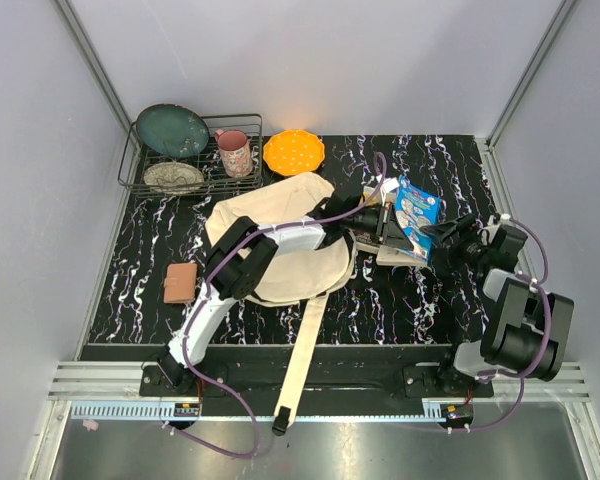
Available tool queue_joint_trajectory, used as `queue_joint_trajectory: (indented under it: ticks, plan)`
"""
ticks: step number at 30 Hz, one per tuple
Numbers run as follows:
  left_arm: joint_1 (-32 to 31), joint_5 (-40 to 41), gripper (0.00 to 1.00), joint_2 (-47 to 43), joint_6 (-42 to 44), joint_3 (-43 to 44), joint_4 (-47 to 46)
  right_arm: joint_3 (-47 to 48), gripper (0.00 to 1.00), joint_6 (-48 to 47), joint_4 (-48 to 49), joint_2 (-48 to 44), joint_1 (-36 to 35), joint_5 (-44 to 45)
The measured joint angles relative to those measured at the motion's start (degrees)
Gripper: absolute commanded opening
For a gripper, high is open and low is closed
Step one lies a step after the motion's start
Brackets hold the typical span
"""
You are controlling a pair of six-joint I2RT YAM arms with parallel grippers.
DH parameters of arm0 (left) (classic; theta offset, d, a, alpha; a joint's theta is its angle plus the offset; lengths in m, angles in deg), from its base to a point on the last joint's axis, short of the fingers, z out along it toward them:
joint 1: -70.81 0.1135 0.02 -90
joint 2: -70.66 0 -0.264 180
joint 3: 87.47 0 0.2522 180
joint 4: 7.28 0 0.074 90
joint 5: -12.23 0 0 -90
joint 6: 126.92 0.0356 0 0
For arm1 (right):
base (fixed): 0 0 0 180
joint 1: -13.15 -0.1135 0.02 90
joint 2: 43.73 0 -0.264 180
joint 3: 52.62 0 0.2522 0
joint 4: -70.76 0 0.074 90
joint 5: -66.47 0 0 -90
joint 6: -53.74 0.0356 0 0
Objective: Pack the student bag
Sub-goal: Pick up the book from the center of the board.
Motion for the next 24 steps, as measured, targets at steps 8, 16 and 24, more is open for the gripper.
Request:
queue_joint_trajectory:
  ticks: [8, 16, 24]
  plan:
    - [0.7, -0.1, 0.00, 0.6, -0.3, 0.0, 0.1, 0.1, 0.58, 3.3, 7.0, 3.1, -2.5, -0.1]
    - [0.9, -0.3, 0.00, 1.0, -0.7, 0.0, 0.0, 0.2, 0.24, 3.8, 8.6, 3.2, -2.6, 0.4]
    - [1.5, -0.9, 0.47, 1.0, -1.4, 0.2, -0.2, 0.3, 0.00, 2.3, 9.2, 3.4, -2.6, 0.3]
